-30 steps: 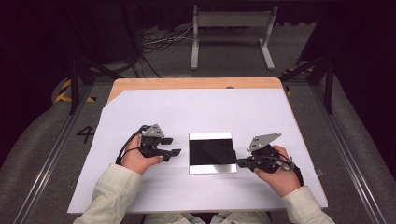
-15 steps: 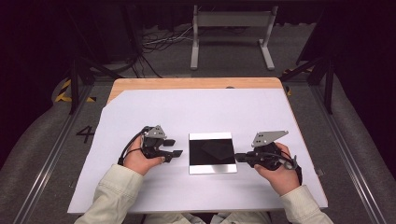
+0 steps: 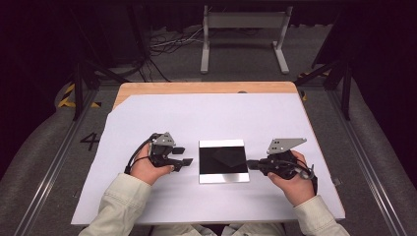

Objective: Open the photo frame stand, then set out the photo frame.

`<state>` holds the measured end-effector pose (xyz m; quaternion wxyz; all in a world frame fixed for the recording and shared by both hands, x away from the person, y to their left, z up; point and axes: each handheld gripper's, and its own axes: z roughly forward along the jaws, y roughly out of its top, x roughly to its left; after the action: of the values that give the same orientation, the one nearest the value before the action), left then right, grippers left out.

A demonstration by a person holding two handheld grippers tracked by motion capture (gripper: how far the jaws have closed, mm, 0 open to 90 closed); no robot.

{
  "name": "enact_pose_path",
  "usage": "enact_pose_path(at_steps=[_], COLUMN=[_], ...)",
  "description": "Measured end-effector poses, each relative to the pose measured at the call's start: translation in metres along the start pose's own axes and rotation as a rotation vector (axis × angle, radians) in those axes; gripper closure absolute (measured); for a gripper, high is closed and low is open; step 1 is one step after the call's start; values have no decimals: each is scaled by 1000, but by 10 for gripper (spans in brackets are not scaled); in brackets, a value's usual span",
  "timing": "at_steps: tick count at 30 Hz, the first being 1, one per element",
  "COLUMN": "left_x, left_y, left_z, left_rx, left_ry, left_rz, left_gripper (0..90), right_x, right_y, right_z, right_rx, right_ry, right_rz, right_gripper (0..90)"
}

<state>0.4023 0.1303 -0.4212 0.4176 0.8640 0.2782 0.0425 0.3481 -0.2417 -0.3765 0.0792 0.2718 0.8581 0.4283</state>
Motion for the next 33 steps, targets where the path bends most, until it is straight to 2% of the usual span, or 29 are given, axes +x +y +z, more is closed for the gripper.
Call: enact_pose_path(at_steps=[10,15,17,24,32,33], left_x=[1,1,0,1,1,1], left_y=[0,0,0,0,0,0], left_z=[-3,-4,-4,-4,-4,-4], left_rx=[-10,-15,-15,-10,-9,-9], left_ry=[3,5,6,-2,-1,0], left_rz=[-2,-10,-12,-12,-13,-14], left_gripper=[441,441,441,453,452,452], right_x=[-2,-3,0,4,-4,-6], right_y=[-2,-2,0,8,13,14], right_z=[-5,-11,-14,-21,-22,-21], right_rx=[27,34,39,2,-34,-39], right_ry=[-2,8,-4,-26,-39,-32], right_rz=[9,31,21,26,95,123], right_gripper=[873,819,791,710,630,605])
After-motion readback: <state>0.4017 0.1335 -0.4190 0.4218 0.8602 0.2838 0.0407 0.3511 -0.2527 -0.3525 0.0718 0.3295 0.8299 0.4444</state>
